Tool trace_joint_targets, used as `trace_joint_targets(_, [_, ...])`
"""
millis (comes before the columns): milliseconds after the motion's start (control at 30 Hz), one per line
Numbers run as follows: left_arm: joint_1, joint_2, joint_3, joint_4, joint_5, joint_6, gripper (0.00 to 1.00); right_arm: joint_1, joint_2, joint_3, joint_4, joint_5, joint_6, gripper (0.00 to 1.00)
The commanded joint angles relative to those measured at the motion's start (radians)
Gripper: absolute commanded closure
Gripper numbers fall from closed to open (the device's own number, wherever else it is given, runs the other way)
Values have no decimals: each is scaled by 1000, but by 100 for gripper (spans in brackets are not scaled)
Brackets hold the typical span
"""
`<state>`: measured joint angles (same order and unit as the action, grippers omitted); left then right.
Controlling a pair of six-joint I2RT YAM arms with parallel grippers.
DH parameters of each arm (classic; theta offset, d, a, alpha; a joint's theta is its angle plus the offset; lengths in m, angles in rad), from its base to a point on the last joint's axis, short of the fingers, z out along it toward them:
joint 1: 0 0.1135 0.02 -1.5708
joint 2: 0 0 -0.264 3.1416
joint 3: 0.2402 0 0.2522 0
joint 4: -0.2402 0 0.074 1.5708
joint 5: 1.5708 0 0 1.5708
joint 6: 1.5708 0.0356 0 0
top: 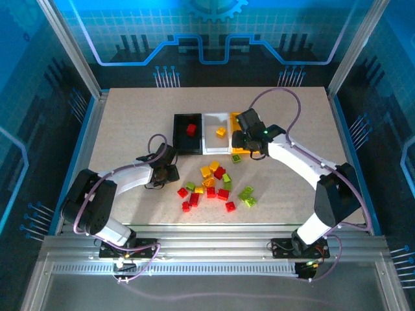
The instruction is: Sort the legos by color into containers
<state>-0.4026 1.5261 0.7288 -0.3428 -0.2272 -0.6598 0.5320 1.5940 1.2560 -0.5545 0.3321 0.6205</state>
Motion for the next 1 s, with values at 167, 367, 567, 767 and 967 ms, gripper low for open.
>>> trace_joint_targets(167, [-13, 19, 33, 48, -8, 20, 62, 8, -56, -57, 29, 8, 21, 38])
trace_joint_targets(367, [-61, -63, 97, -23, 3, 34, 72, 5, -107, -116, 44, 15, 31, 38])
trace_joint_targets(567, [-164, -49, 311, -79, 15, 46, 73, -3, -169, -205, 60, 12, 48, 38])
trace_joint_targets(767, [-192, 177, 594, -82, 40, 69, 74, -6, -205, -269, 51, 12, 57, 38])
trace_joint_targets(967, [-192, 414, 841, -114, 45, 99, 75, -7, -241, -314, 42, 12, 65, 38])
